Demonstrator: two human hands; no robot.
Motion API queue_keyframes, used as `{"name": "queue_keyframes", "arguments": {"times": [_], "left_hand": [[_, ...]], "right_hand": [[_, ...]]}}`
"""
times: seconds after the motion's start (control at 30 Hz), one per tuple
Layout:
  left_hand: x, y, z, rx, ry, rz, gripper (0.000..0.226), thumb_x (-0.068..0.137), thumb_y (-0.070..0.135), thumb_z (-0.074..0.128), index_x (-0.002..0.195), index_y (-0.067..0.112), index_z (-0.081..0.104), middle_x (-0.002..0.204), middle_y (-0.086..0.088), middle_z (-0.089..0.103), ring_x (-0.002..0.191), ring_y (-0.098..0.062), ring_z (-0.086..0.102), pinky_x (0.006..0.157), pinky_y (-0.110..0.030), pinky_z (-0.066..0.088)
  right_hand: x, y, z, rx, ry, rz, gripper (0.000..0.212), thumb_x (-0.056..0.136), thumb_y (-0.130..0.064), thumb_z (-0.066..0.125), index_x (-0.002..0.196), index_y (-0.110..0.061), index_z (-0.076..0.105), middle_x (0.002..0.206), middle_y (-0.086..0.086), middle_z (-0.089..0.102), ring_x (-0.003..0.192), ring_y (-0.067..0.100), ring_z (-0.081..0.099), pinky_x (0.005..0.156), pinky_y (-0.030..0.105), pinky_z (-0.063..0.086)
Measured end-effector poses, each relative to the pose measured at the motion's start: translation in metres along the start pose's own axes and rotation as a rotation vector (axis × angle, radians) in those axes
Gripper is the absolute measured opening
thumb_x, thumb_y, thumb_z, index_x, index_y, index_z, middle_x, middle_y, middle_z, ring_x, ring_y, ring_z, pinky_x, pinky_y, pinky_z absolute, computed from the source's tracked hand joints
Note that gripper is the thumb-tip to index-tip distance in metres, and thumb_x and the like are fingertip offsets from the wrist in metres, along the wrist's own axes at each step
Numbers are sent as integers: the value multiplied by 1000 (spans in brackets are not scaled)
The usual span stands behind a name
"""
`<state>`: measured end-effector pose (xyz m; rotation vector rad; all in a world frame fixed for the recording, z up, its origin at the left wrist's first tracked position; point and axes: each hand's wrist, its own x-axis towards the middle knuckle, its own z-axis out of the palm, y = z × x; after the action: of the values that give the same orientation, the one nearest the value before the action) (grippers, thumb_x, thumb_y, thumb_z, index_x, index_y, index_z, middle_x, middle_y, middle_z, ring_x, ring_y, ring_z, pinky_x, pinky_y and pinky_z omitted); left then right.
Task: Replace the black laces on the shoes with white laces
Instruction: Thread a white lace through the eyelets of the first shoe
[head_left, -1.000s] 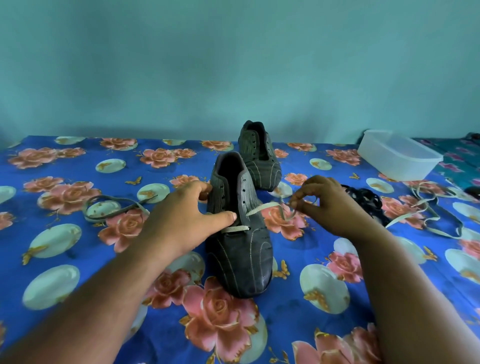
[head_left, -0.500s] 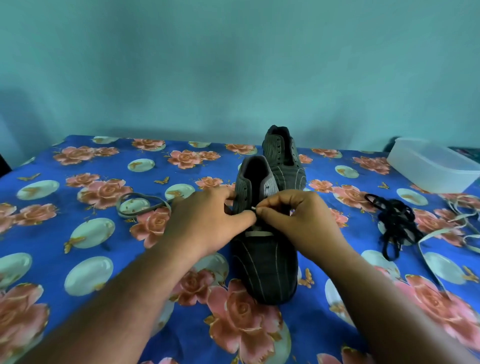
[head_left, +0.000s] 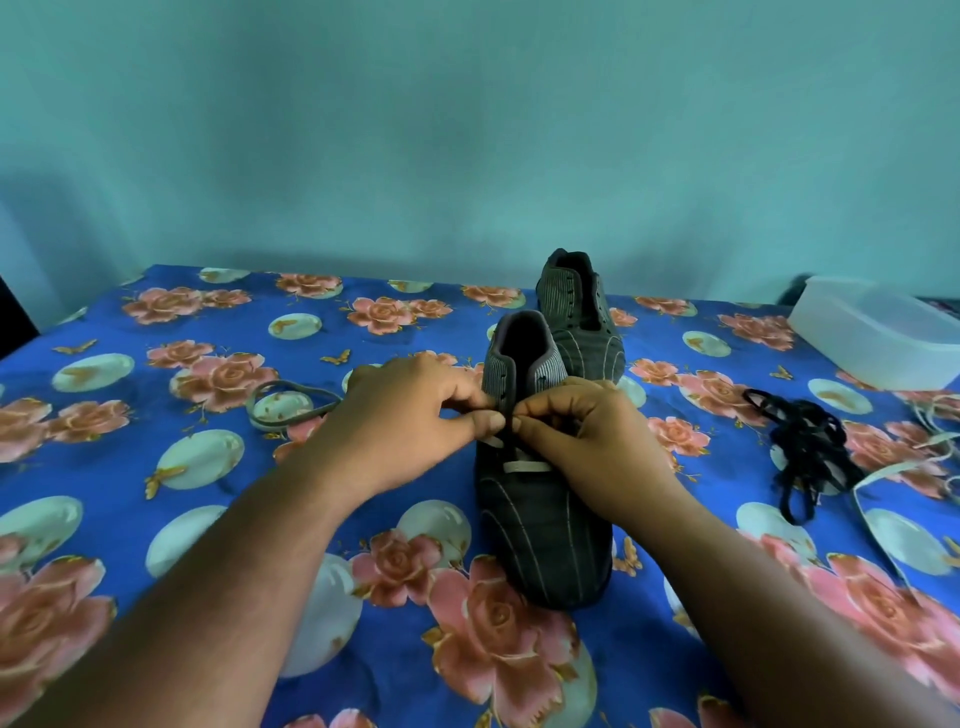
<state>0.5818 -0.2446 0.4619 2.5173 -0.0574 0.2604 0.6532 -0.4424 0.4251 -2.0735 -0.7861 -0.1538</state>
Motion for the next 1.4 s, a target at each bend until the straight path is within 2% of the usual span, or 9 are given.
{"name": "queue_keyframes", "arguments": {"times": [0.4,0.53,0.67,0.73,0.77,0.83,0.97,1.23,1.4], "left_hand": [[9,-15,9,-208,-37,86,5,93,32,71,88,32,72,104,8,71,116,-7,56,92,-34,52],[10,-19,10,-335,-114,35,12,99,23,65,89,26,70,110,-2,72,99,11,50,85,-2,40],[11,-21,9,-509,-182,-59,14,102,13,58,94,10,69,68,2,55,60,-1,47,69,-6,40],[11,-27,7,-548,-183,-109,13,102,12,58,97,7,69,72,17,52,82,-19,68,84,-24,51],[11,-29,5,-571,-175,-139,13,102,12,58,98,7,69,89,-2,75,116,-33,63,98,-37,52],[11,-31,3,-631,-140,-219,13,102,11,58,102,4,69,131,-17,58,134,-38,39,80,-26,57],[10,-34,-2,-647,-49,-314,15,103,14,57,106,6,68,99,-2,71,66,0,64,42,-11,40],[21,-62,-9,-286,233,-284,20,101,31,57,90,18,68,86,-1,69,77,-24,62,68,-35,46],[22,-54,0,-246,218,-116,13,99,33,63,104,23,70,105,13,65,99,-7,62,80,-27,48]], "right_hand": [[3,8,-5,-16,110,-121,11,88,-41,76,84,-51,73,92,-31,71,106,4,54,96,52,45],[11,19,-9,-47,212,-113,27,94,-45,68,121,-41,69,89,-17,60,101,11,56,91,44,49],[13,31,-9,-80,109,-79,43,89,-61,59,131,-50,59,89,-13,47,96,17,52,91,44,49],[14,32,-12,-49,93,-76,39,90,-56,65,128,-49,61,89,-9,48,95,17,52,90,41,49],[14,32,-13,-21,83,-73,36,91,-50,69,127,-48,62,89,-7,49,94,17,52,89,37,48],[13,32,-15,35,62,-64,36,92,-39,73,126,-46,64,90,-4,50,93,16,52,87,26,45],[11,31,-17,84,32,-50,39,91,-34,75,127,-44,64,91,-2,50,91,15,51,84,17,41],[9,27,-19,115,16,-9,41,89,-33,76,128,-43,64,93,0,50,91,12,49,81,13,41],[8,25,-20,170,14,23,41,89,-30,78,125,-42,65,90,-4,47,86,7,48,78,15,43]]}}
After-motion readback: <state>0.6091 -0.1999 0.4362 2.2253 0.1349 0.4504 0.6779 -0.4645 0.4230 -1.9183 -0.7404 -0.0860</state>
